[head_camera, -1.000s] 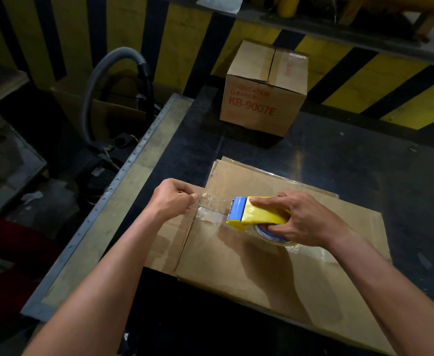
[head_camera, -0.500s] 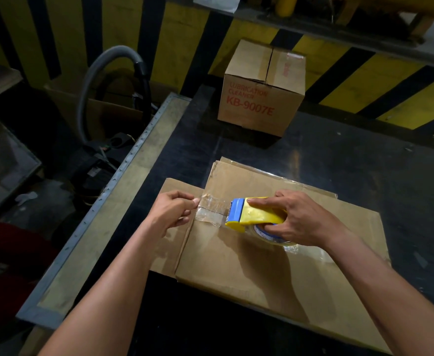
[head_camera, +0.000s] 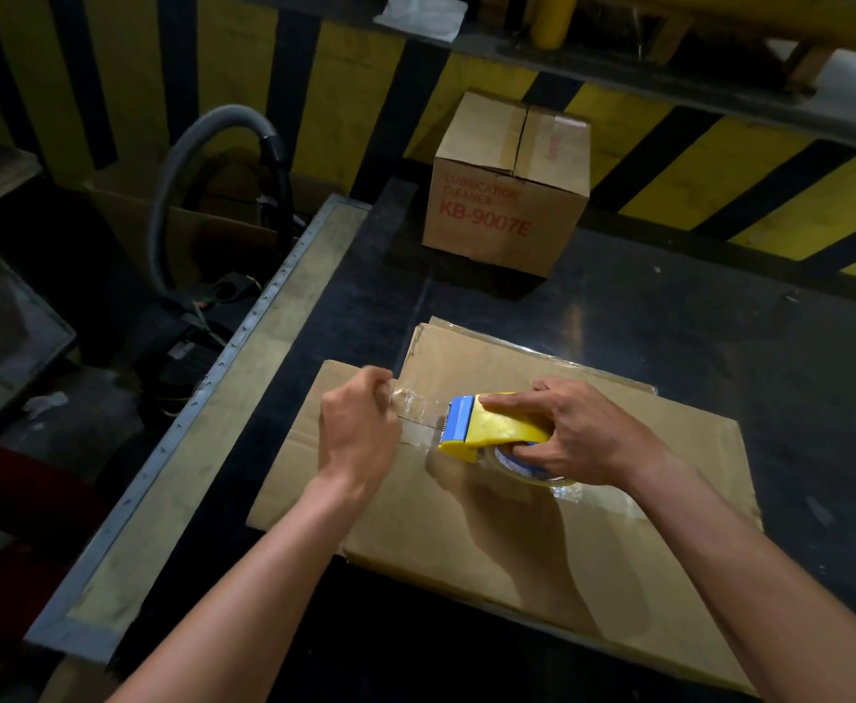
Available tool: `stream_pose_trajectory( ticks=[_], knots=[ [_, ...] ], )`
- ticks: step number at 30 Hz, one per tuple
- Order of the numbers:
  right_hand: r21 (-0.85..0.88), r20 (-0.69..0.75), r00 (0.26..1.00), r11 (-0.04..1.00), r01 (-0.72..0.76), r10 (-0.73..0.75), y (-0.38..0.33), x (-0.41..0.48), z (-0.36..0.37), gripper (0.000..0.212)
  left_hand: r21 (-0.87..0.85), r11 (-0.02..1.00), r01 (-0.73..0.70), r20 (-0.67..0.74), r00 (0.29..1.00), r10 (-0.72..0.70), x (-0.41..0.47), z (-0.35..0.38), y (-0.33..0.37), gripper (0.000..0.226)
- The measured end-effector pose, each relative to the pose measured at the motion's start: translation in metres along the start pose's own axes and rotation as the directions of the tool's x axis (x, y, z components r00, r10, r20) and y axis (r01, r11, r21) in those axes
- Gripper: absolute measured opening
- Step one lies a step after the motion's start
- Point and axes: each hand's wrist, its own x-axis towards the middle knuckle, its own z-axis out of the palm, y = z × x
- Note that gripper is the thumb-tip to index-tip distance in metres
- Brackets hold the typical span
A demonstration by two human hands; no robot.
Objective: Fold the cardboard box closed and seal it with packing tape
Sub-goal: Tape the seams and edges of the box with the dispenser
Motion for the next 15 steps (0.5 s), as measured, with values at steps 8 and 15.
stream_pose_trajectory(
  ticks=[8, 15],
  knots=[
    [-0.036, 0.022, 1.000, 0.999, 0.021, -0.020, -0.003, 0.004, -0.007, 0.058, 0.164, 0.953, -0.256, 0.416, 0.894, 0.169, -0.026, 0.008, -0.023, 0.050],
    [-0.067, 0.058, 0.997, 0.996, 0.051, -0.048, -0.004, 0.006, -0.017, 0.058, 0.331, 0.865, -0.378, 0.573, 0.808, 0.134, -0.025, 0.002, -0.031, 0.058]
  ],
)
